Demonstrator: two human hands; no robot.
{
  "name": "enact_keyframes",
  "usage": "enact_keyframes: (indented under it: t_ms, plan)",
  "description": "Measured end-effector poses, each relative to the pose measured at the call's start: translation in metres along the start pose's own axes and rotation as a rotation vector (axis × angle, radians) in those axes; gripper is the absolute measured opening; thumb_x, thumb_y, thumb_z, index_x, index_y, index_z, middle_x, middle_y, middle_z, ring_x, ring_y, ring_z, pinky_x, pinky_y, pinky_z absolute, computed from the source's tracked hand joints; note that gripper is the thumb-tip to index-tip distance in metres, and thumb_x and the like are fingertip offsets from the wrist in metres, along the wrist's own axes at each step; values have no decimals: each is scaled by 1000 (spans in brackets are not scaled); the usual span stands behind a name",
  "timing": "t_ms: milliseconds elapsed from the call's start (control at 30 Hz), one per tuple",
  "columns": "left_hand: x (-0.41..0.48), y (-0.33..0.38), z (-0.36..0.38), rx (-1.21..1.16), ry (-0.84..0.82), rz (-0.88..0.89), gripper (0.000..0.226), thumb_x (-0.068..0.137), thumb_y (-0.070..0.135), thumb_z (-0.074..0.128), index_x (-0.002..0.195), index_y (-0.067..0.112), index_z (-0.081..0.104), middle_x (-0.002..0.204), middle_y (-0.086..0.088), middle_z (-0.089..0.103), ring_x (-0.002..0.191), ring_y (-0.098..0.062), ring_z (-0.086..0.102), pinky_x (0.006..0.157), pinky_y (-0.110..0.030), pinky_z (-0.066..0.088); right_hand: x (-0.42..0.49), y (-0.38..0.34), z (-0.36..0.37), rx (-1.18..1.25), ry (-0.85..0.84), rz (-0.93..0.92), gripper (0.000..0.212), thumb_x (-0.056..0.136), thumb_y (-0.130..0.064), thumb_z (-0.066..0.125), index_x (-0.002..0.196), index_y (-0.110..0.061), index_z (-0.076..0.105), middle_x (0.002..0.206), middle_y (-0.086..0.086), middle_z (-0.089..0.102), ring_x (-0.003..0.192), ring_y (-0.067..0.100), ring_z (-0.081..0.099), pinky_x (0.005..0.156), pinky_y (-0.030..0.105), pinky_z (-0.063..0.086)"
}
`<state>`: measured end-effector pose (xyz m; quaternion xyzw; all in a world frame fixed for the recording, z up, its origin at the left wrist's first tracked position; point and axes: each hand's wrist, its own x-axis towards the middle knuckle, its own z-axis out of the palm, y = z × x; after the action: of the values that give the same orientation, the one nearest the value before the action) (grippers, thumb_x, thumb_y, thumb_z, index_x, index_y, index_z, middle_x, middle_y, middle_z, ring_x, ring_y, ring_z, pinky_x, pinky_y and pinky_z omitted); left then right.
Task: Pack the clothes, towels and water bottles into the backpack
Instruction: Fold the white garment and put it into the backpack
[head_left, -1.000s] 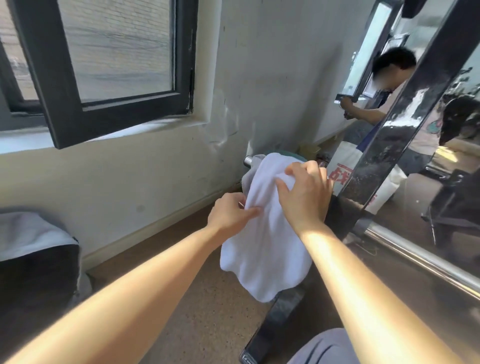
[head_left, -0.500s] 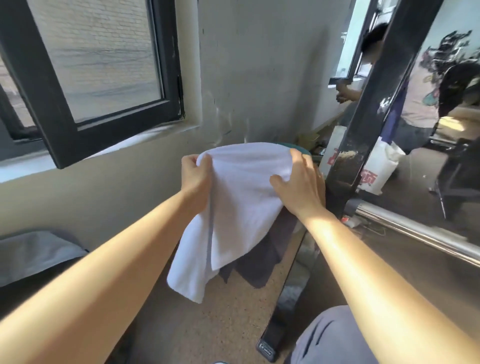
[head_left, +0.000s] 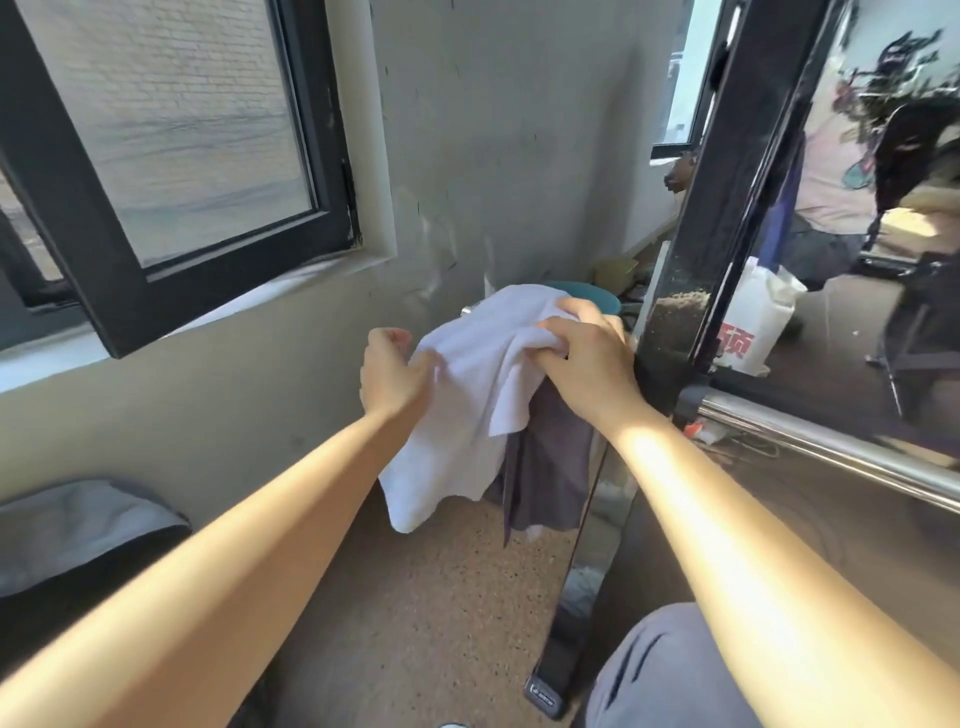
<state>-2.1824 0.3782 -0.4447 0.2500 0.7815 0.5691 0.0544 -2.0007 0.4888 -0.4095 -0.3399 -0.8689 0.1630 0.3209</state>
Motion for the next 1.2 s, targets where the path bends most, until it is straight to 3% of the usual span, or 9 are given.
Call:
enact_keyframes:
  t_ms: [67,133,267,400,567,733,933,1100,1200]
  plan:
    - [-21,5,0,-50,19,248,38,80,38,65,112,20,55,115,5,56,109,-21,56,96,-40,47,4,-3,0,-37,-10,33,25,95,-31,54,110,-22,71,152,1,44,131,36,38,108,44,27]
    - [-46,10,1,-144,-159,451,44,73,44,70,109,23,54,110,8,57,101,-16,57,85,-33,48,7,-5,-1,-61,-19,68,28,95,-36,49,113,-22,66,148,2,44,129,37,40,106,45,28]
    - [-67,-1,20,390,-295,767,89,65,44,86,137,29,35,126,1,44,104,-23,54,73,-36,46,10,-5,0,-15,-4,91,34,96,-40,44,114,-20,64,145,7,46,127,40,43,107,48,32]
    - [-61,4,27,378,-82,745,48,81,18,61,123,33,44,113,-3,47,84,-31,56,59,-34,42,9,-4,0,0,-16,92,33,95,-42,45,112,-20,63,143,8,47,127,40,44,106,48,32]
    - [-46,35,4,204,-111,485,16,84,32,43,81,32,60,94,10,49,83,-19,53,70,-31,41,5,-3,-4,260,47,103,64,86,-39,43,148,-24,43,152,6,43,136,31,38,110,41,27]
    - [-10,95,-17,-59,36,68,30,93,15,38,64,16,44,67,-2,47,72,-26,42,65,-33,33,-4,2,1,375,221,2,72,73,-8,63,142,-13,44,139,9,38,132,26,34,113,32,28]
    - [19,133,-47,-236,82,-141,35,98,38,44,78,13,59,76,-3,56,72,-24,52,69,-33,41,-7,1,14,66,261,-218,34,76,-28,78,107,-20,65,112,-1,58,112,24,45,98,43,38]
    - [24,126,-80,-252,186,-151,32,95,35,51,68,17,51,68,-1,47,62,-22,42,57,-29,32,-4,-11,26,-217,52,-227,75,80,-41,72,149,-29,44,152,-1,43,136,31,37,112,47,31]
    - [25,116,-107,-286,322,-84,33,91,32,50,63,19,39,65,2,38,60,-21,33,54,-29,26,4,-21,34,-303,32,-100,75,86,-44,65,153,-30,35,160,3,32,143,37,29,118,53,25]
